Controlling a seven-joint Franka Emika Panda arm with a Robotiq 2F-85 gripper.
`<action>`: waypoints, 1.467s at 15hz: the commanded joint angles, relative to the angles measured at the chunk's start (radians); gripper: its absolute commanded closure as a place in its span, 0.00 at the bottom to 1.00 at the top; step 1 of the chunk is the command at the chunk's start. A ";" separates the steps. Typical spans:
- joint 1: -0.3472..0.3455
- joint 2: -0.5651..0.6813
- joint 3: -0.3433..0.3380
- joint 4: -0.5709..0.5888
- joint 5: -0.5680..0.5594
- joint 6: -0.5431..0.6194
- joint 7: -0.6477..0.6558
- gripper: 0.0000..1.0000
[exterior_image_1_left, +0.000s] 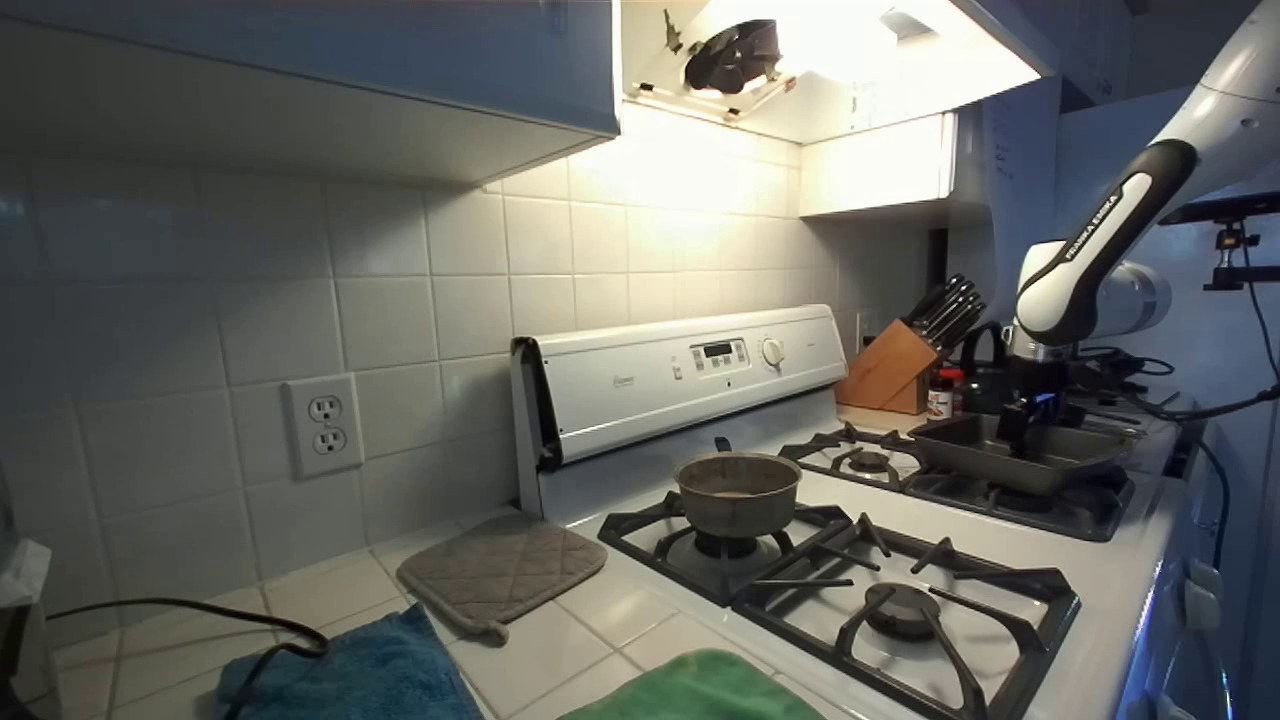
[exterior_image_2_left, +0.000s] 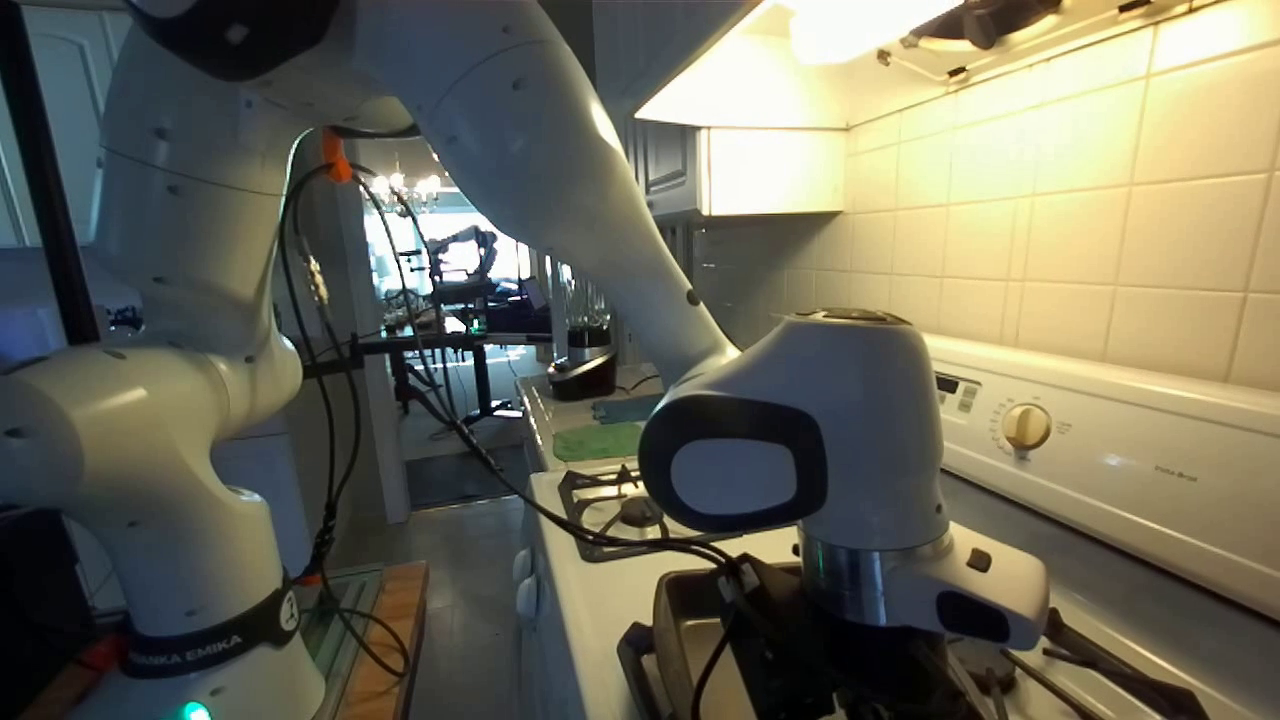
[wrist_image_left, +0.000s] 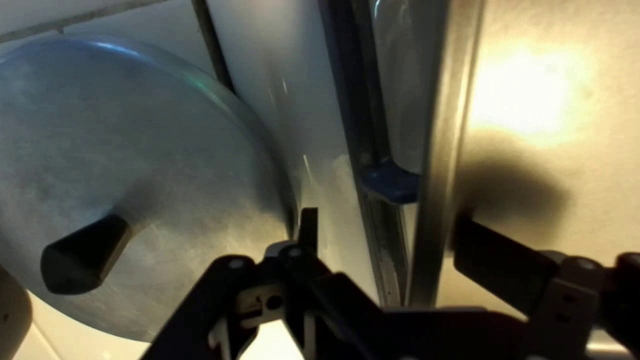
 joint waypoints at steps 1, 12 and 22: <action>-0.029 -0.037 0.035 -0.017 0.035 -0.017 -0.005 0.01; -0.003 -0.150 0.040 -0.002 0.138 -0.183 0.089 0.00; 0.168 -0.205 0.016 0.044 0.019 -0.288 0.657 0.00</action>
